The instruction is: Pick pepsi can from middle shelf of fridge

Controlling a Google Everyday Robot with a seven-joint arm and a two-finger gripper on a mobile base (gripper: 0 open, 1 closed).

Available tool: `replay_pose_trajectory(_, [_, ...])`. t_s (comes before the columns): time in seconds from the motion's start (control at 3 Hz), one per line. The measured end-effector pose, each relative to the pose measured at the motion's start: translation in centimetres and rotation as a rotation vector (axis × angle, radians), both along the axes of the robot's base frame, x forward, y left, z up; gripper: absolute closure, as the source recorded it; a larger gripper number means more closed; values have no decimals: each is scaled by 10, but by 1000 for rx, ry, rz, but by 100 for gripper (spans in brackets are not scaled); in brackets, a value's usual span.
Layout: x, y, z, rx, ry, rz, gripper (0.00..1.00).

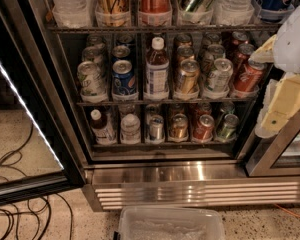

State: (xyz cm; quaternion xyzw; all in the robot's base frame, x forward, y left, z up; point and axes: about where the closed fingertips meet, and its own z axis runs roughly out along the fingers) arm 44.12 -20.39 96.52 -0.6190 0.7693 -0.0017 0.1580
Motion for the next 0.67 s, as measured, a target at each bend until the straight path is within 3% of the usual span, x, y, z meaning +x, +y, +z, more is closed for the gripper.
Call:
replay_pose_trajectory(0.33, [2, 17, -5, 27, -9, 14, 0])
replay_pose_trajectory(0.67, [-10, 63, -15, 144, -21, -25, 0])
